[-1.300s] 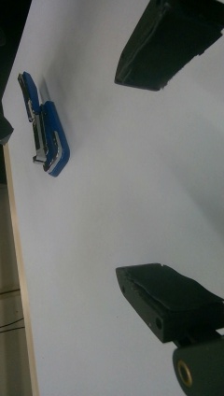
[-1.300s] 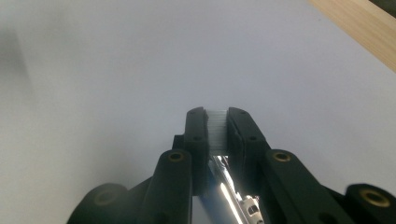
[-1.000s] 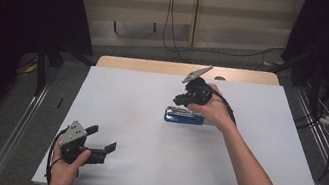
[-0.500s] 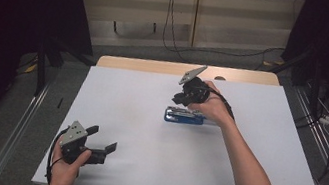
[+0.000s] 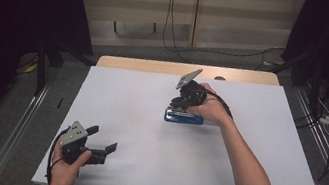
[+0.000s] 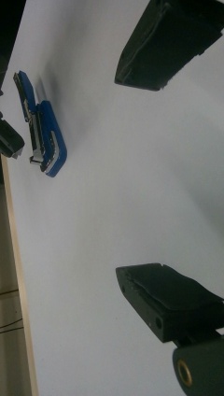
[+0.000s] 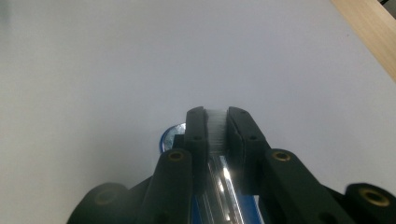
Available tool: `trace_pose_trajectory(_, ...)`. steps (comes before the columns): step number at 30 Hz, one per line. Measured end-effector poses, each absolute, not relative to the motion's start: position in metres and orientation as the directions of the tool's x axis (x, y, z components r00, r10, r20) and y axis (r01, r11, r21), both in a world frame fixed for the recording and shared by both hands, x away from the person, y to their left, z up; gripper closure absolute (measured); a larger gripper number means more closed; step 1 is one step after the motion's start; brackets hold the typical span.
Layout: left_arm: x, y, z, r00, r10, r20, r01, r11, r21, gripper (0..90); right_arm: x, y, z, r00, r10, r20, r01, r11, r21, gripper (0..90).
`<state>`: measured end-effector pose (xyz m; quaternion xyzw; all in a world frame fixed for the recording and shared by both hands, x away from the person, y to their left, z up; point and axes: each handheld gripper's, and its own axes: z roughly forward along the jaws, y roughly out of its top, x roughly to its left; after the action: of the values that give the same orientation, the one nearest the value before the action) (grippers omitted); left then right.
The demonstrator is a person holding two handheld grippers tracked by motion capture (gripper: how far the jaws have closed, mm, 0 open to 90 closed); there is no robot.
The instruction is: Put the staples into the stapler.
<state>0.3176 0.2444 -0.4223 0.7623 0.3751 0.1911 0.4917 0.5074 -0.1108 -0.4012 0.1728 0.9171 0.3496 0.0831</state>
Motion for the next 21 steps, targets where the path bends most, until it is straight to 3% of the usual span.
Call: trace_pose_trajectory(21,0.3167,0.2453,-0.4212,0.639,0.766,-0.073,0.374,-0.226,0.899,7.7,0.5109,-0.1163,-0.4103,-0.957,0.289,-0.036,0.191,0.717,0.671,79.0)
